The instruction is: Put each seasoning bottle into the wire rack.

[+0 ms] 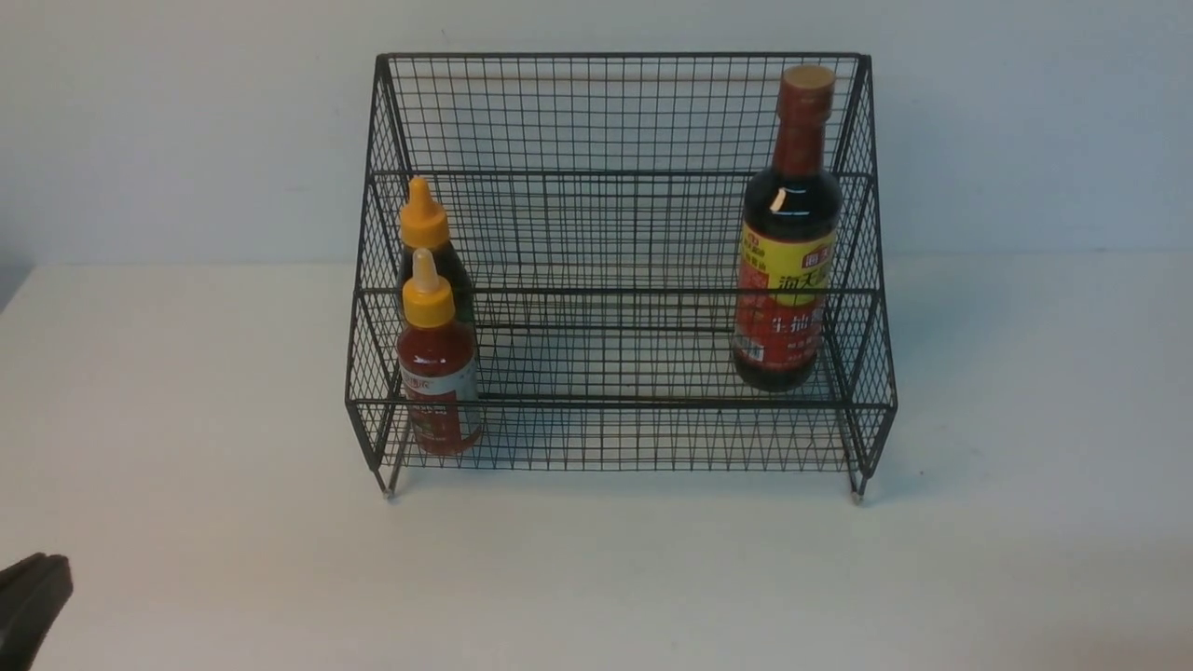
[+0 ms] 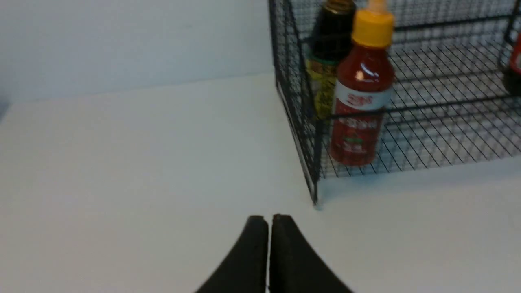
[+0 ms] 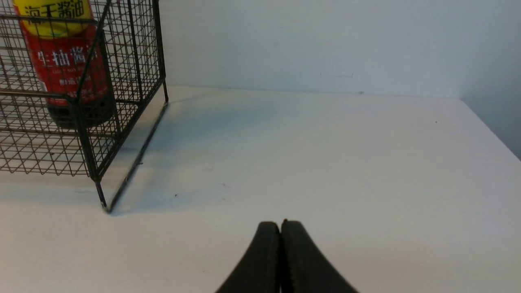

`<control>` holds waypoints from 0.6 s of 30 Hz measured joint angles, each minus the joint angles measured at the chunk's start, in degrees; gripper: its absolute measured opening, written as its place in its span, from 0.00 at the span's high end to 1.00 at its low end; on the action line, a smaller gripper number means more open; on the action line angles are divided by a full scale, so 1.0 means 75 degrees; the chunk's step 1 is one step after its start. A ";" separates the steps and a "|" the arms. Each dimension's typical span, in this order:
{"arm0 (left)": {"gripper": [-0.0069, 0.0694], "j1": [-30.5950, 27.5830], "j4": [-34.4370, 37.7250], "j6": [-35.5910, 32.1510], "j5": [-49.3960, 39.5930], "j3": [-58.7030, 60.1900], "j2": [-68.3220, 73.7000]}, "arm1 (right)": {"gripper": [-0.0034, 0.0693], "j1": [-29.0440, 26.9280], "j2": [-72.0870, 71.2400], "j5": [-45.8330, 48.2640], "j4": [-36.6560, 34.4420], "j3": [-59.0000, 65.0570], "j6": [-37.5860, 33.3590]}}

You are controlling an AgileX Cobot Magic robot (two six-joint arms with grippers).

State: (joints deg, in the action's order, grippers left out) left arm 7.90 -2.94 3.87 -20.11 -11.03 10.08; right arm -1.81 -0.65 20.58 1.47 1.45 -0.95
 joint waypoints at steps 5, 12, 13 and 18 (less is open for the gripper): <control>0.92 -0.0810 0.0027 -0.0194 0.0416 0.1144 -0.1313 | 0.97 0.0000 0.0000 0.0000 0.0000 0.0000 0.0000; 0.92 -0.0903 0.0027 -0.0276 0.0423 0.1693 -0.1420 | 0.97 0.0000 0.0000 0.0009 0.0000 0.0000 0.0000; 0.92 -0.0903 0.0027 -0.0276 0.0246 0.1693 -0.1420 | 0.97 0.0000 0.0000 0.0009 0.0000 0.0000 0.0000; 0.92 -0.0903 0.0027 -0.0283 -0.0148 0.1700 -0.1420 | 0.97 0.0000 0.0000 0.0009 0.0000 0.0000 0.0000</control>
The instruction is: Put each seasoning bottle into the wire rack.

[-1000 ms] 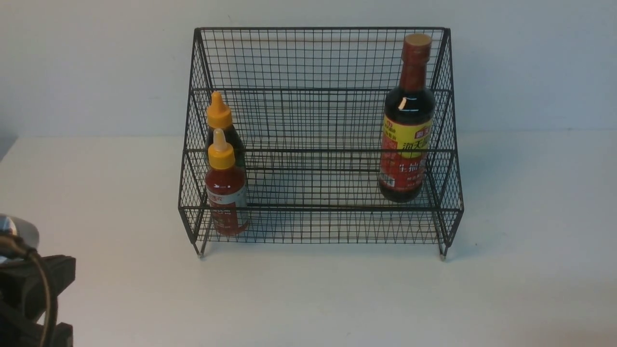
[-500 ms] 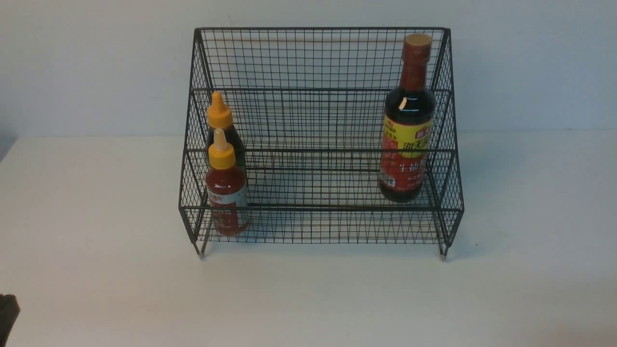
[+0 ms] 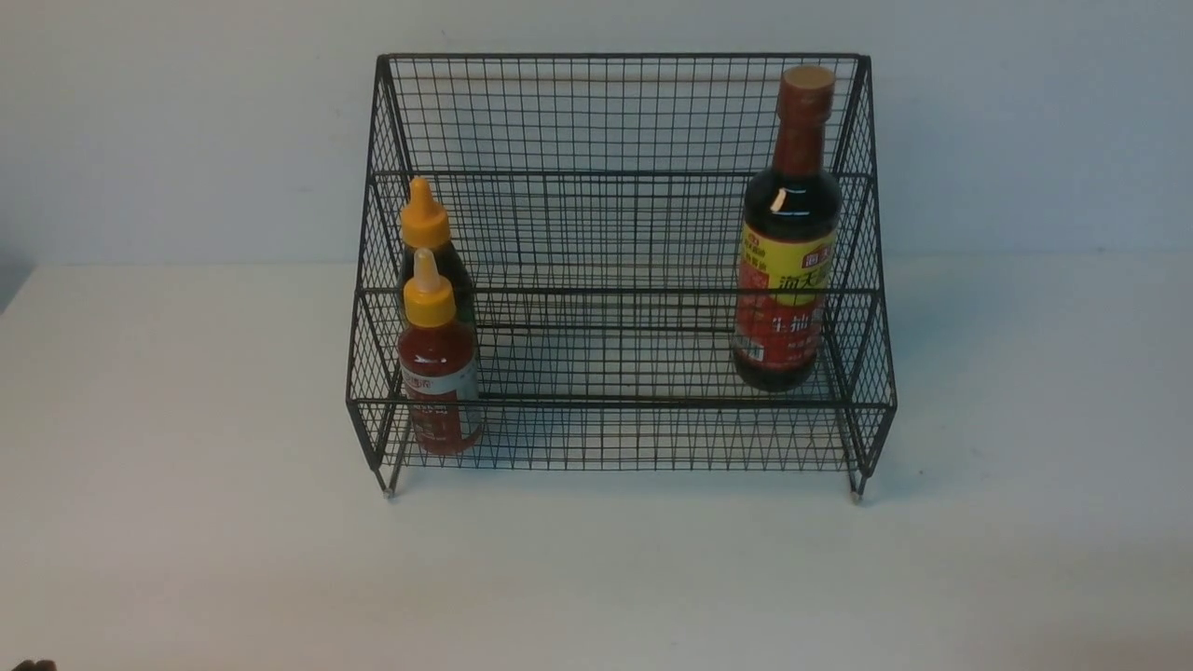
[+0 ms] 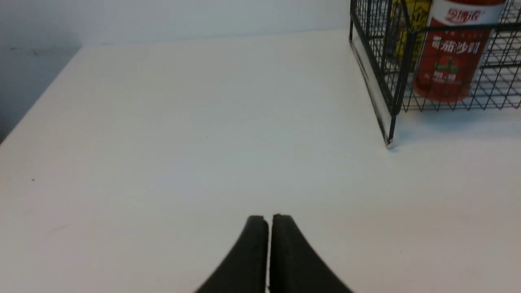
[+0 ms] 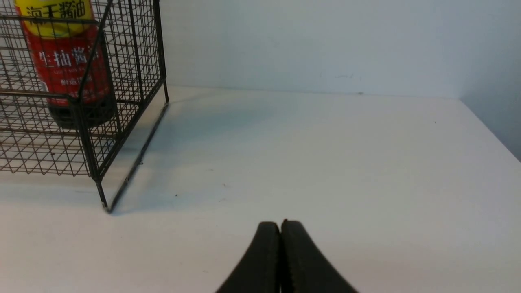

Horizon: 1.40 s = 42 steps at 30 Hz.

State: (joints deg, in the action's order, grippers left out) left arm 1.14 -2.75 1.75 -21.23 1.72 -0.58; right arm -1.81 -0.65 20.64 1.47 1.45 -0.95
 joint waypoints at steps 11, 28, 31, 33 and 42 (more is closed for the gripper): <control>0.92 0.0429 0.0000 -0.0047 -0.0023 0.0000 0.0000 | 0.97 0.0000 0.0000 0.0000 0.0000 0.0000 0.0000; 0.92 0.0448 0.0010 -0.0047 -0.0023 0.0000 0.0000 | 0.97 0.0000 0.0000 0.0000 0.0000 0.0000 -0.0012; 0.92 0.0448 0.0010 -0.0047 -0.0023 0.0000 0.0000 | 0.97 0.0000 0.0000 0.0000 0.0000 0.0000 -0.0012; 0.92 0.0448 0.0010 -0.0047 -0.0023 0.0000 0.0000 | 0.97 0.0000 0.0000 0.0000 0.0000 0.0000 -0.0016; 0.92 0.0448 0.0010 -0.0047 -0.0023 0.0000 0.0000 | 0.97 0.0000 0.0000 0.0000 0.0000 0.0000 -0.0016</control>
